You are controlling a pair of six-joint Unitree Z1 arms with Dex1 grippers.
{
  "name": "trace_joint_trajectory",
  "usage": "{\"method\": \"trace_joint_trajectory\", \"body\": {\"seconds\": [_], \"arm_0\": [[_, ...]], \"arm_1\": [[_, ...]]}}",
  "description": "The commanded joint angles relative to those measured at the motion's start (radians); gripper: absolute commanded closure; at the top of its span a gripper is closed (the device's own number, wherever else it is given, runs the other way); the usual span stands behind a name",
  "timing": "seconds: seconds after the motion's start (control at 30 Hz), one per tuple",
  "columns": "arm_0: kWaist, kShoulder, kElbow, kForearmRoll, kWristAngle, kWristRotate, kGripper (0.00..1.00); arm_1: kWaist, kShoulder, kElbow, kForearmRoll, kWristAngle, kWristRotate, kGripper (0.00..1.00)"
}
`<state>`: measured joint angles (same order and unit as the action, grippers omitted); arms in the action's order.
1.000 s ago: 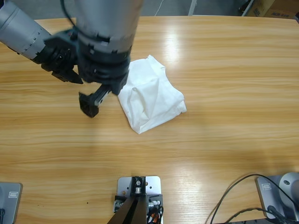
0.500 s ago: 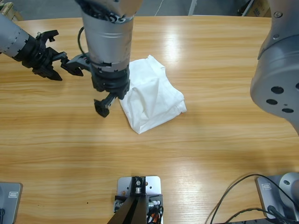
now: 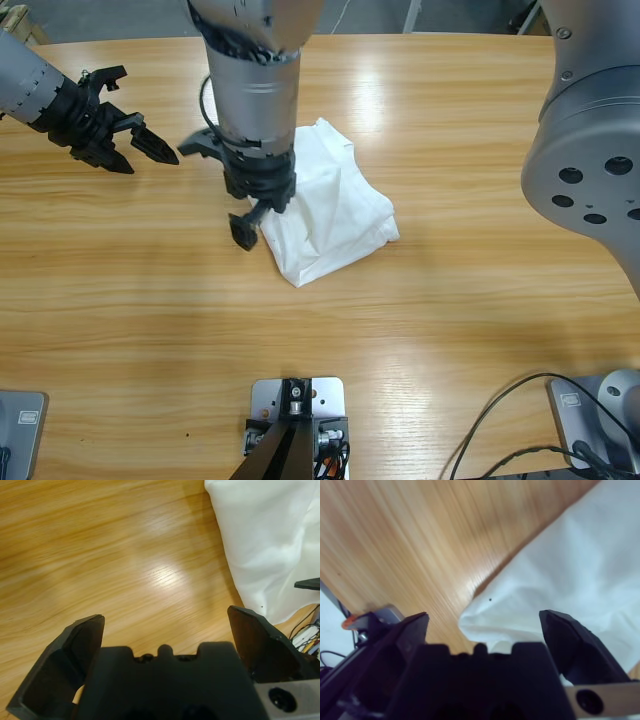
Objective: Fold clothes
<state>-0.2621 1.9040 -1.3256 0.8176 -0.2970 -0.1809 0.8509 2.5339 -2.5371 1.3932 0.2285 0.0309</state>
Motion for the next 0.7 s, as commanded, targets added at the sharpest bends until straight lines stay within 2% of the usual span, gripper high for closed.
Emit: {"method": "trace_joint_trajectory", "body": {"seconds": [0.03,0.37,0.53,0.7], "arm_0": [[0.006,0.048,0.031,0.002,0.004,0.018,0.036],[0.004,0.046,0.034,0.002,0.004,0.02,0.036],[0.004,0.047,0.034,0.001,0.004,0.023,0.036],[-0.005,0.049,0.033,0.001,0.001,0.024,0.036]], "arm_1": [[-0.035,-0.009,0.155,0.186,-0.038,0.002,0.105],[-0.098,-0.113,0.362,0.103,-0.084,0.011,0.105],[-0.098,-0.214,0.633,-0.061,-0.074,0.053,0.105],[-0.098,-0.257,0.728,-0.111,-0.069,0.06,0.105]]}}
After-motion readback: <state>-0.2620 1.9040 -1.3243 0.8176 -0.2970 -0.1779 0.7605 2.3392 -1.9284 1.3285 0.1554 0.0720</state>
